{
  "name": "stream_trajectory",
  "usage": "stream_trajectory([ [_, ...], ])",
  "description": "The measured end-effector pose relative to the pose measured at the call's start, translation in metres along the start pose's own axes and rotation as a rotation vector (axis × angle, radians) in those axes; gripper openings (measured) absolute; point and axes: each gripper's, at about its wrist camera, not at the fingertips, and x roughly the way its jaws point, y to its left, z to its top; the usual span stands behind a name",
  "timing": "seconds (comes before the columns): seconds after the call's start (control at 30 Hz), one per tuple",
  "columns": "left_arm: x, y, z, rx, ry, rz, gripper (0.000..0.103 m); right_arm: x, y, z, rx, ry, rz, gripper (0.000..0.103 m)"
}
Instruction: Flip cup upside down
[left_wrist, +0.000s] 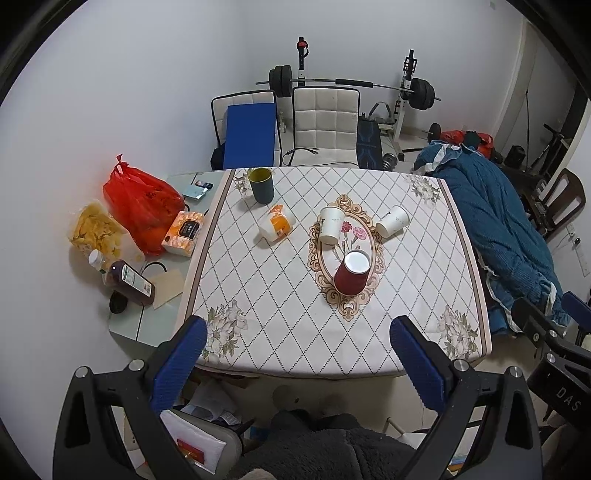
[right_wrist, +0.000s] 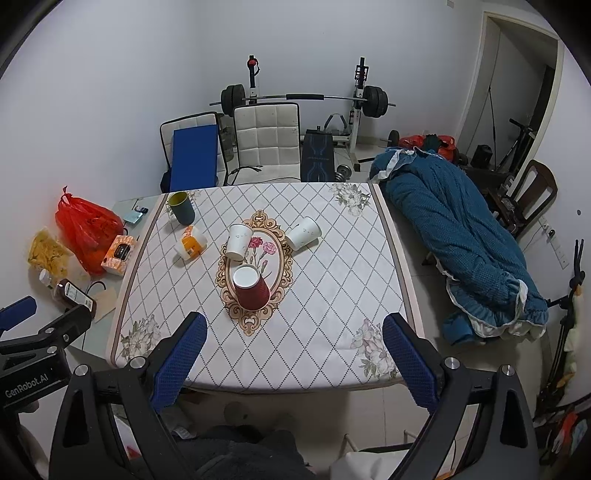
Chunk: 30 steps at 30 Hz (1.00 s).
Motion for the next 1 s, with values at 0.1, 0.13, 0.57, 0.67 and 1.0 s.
stream_trajectory([
  [0.1, 0.000, 0.000, 0.000, -0.001, 0.000, 0.000, 0.102, 0.000, 0.000, 0.000, 0.002, 0.001, 0.002, 0.098],
  [0.13, 0.000, 0.001, 0.000, -0.001, 0.000, 0.001, 0.102, 0.000, 0.000, 0.000, -0.001, -0.001, 0.000, 0.098],
  [0.57, -0.003, 0.008, 0.001, -0.007, -0.014, 0.002, 0.102, -0.002, 0.004, -0.002, 0.000, -0.004, 0.011, 0.098],
  [0.67, -0.003, 0.007, 0.001, -0.005, -0.013, 0.003, 0.102, -0.002, 0.008, -0.001, -0.011, -0.005, 0.013, 0.098],
  [1.0, -0.004, 0.005, 0.001, -0.003, -0.019, 0.001, 0.102, -0.002, 0.010, 0.000, -0.012, -0.009, 0.011, 0.098],
])
